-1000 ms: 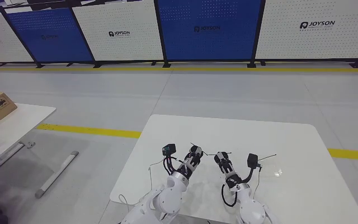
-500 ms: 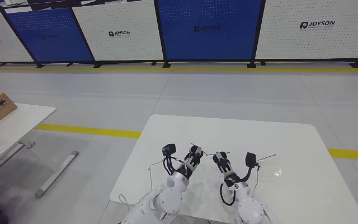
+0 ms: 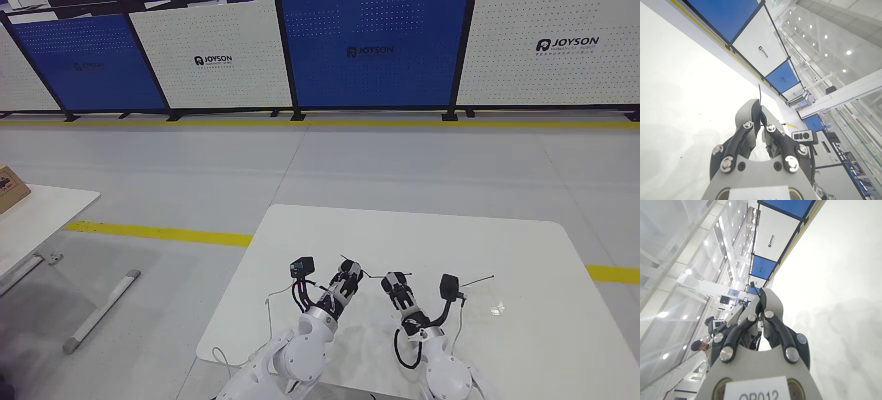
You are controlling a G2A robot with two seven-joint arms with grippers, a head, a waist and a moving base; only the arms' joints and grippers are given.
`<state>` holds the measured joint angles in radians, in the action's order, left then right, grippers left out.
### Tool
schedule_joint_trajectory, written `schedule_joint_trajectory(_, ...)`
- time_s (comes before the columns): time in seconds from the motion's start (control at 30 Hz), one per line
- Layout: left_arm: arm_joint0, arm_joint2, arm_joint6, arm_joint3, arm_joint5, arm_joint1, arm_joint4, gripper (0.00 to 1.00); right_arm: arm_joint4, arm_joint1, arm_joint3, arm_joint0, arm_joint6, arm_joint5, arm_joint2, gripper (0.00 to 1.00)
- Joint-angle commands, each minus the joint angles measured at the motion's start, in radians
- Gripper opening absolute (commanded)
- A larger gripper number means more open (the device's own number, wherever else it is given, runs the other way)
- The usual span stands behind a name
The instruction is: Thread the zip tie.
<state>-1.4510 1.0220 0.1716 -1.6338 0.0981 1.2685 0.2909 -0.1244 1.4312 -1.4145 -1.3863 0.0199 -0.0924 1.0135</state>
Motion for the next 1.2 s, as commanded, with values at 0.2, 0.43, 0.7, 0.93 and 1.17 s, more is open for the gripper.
schedule_joint_trajectory(0.2,0.0,0.0,0.0,0.0,0.0,0.0,0.0,0.0,-0.004,0.004,0.002,0.002,-0.005,0.003,-0.001,0.0)
schedule_joint_trajectory(0.43,0.0,0.0,0.0,0.0,0.0,0.0,0.0,0.0,-0.007,0.01,0.007,0.012,-0.008,0.019,-0.011,0.0)
schedule_joint_trajectory(0.7,0.0,0.0,0.0,0.0,0.0,0.0,0.0,0.0,-0.01,0.019,0.025,0.022,0.011,0.02,-0.027,0.0)
schedule_joint_trajectory(0.93,0.0,0.0,0.0,0.0,0.0,0.0,0.0,0.0,-0.01,0.019,0.025,0.022,0.011,0.02,-0.027,0.0)
schedule_joint_trajectory(1.17,0.0,0.003,0.008,0.003,0.0,0.003,-0.017,0.0,0.003,0.019,0.014,0.01,0.023,0.003,-0.015,0.0)
